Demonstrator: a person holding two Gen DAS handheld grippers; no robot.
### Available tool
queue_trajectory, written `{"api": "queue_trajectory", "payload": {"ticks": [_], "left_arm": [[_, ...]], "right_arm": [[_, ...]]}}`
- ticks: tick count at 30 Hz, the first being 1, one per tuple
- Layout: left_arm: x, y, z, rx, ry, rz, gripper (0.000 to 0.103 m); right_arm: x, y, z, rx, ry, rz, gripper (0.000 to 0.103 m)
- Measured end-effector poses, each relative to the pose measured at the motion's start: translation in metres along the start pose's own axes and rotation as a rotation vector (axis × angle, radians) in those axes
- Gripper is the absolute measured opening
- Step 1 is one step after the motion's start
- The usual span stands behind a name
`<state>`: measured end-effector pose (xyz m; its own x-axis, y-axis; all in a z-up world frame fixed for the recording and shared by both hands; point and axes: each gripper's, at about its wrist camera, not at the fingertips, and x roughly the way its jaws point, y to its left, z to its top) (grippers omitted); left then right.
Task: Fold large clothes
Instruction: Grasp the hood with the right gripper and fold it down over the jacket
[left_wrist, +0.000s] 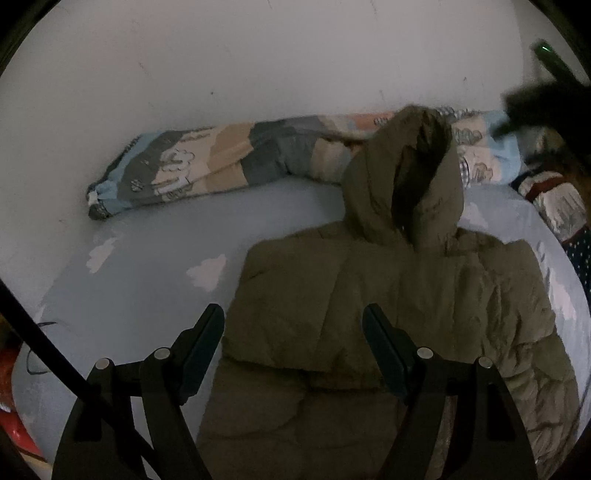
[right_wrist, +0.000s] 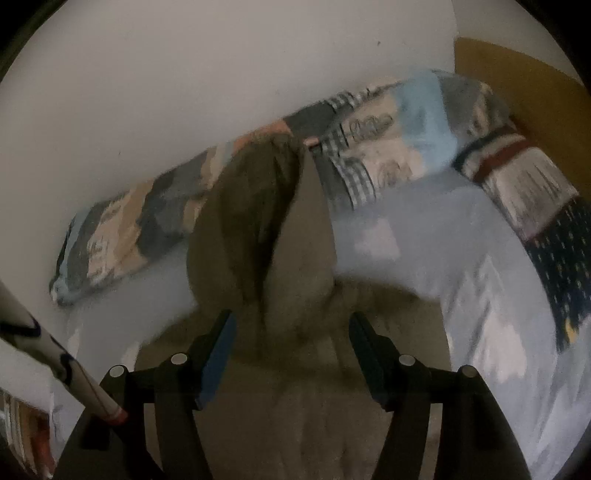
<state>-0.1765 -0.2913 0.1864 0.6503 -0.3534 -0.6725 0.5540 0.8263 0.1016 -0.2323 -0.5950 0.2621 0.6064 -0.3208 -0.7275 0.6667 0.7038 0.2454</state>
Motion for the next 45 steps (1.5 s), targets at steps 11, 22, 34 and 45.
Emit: {"api": "queue_trajectory", "payload": {"ticks": [11,22,34,45], "left_arm": [[0.022,0.002,-0.018,0.035,0.058,-0.015,0.076],[0.049,0.006,-0.023,0.049,0.108,0.002,0.076],[0.028,0.019,-0.017,-0.018,0.087,-0.043,0.076],[0.012,0.048,-0.012,-0.156,0.077,-0.095,0.076]], "right_arm": [[0.109,-0.012,0.088,0.115,-0.027,-0.059,0.068],[0.195,-0.013,0.115,0.046,-0.049,-0.197,0.013],[0.099,-0.023,0.072,-0.028,-0.113,-0.125,0.008],[-0.053,-0.021,-0.095,-0.112,-0.131,0.005,0.007]]}}
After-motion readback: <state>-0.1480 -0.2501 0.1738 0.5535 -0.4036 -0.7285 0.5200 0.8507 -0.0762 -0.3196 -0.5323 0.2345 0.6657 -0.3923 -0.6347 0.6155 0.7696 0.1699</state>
